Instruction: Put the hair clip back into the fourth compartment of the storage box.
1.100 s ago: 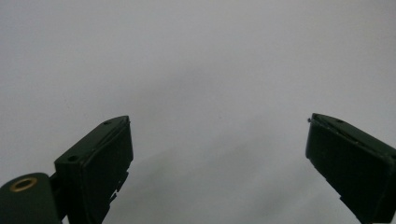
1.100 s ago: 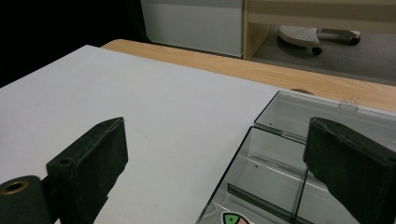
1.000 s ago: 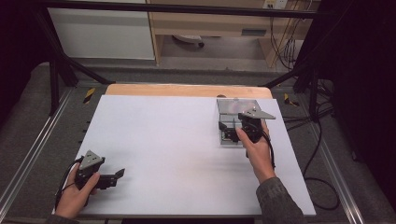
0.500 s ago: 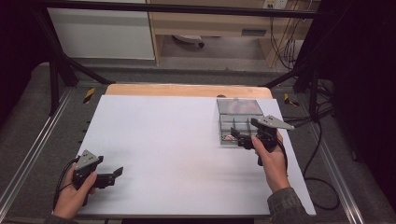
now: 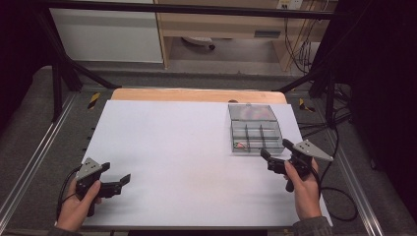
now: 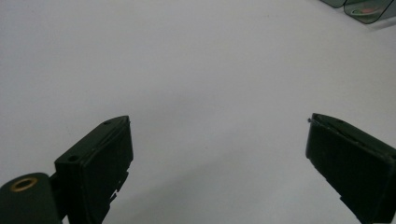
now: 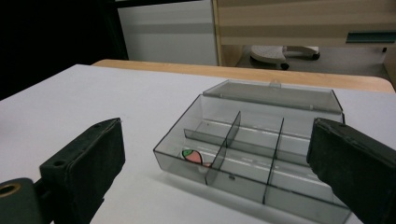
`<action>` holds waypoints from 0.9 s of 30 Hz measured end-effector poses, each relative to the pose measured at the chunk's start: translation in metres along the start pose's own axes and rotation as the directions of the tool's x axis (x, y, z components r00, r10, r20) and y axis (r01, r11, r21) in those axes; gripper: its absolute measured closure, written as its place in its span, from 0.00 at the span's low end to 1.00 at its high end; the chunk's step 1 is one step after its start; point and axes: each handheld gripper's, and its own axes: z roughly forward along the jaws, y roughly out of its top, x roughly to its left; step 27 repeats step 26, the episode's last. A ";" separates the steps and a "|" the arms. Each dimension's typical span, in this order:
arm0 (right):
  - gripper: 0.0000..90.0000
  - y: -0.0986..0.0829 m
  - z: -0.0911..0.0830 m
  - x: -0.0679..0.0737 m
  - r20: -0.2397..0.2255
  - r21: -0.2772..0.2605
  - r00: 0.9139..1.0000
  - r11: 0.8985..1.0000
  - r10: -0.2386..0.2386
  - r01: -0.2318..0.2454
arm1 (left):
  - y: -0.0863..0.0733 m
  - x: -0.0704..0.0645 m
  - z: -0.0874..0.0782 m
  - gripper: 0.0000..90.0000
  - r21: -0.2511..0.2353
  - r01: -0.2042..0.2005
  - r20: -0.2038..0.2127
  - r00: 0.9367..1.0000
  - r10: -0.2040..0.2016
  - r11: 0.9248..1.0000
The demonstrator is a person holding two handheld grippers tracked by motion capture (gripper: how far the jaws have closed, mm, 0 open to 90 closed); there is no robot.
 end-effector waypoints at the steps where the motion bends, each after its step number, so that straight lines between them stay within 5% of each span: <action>1: 0.05 -0.002 -0.003 -0.001 -0.006 0.002 1.000 1.000 -0.001 0.001 | 0.000 -0.001 0.000 0.08 -0.003 0.003 0.004 1.000 -0.003 1.000; 11: 0.05 -0.036 -0.018 -0.006 0.010 0.049 1.000 0.999 -0.002 0.002 | -0.003 -0.008 -0.004 0.08 -0.012 0.006 0.010 1.000 -0.006 1.000; 15: 0.05 -0.050 -0.007 -0.002 -0.002 0.161 0.999 0.986 -0.036 0.035 | -0.003 -0.009 -0.007 0.08 -0.019 0.007 0.009 1.000 -0.007 1.000; 20: 0.05 -0.054 0.007 0.006 -0.036 0.211 0.999 0.977 -0.017 0.024 | -0.003 -0.007 -0.005 0.08 -0.020 0.015 -0.002 1.000 -0.015 1.000; 27: 0.05 -0.058 0.017 0.013 -0.025 0.277 0.997 0.957 -0.079 0.083 | -0.002 -0.006 -0.004 0.08 -0.014 0.020 0.001 1.000 -0.020 1.000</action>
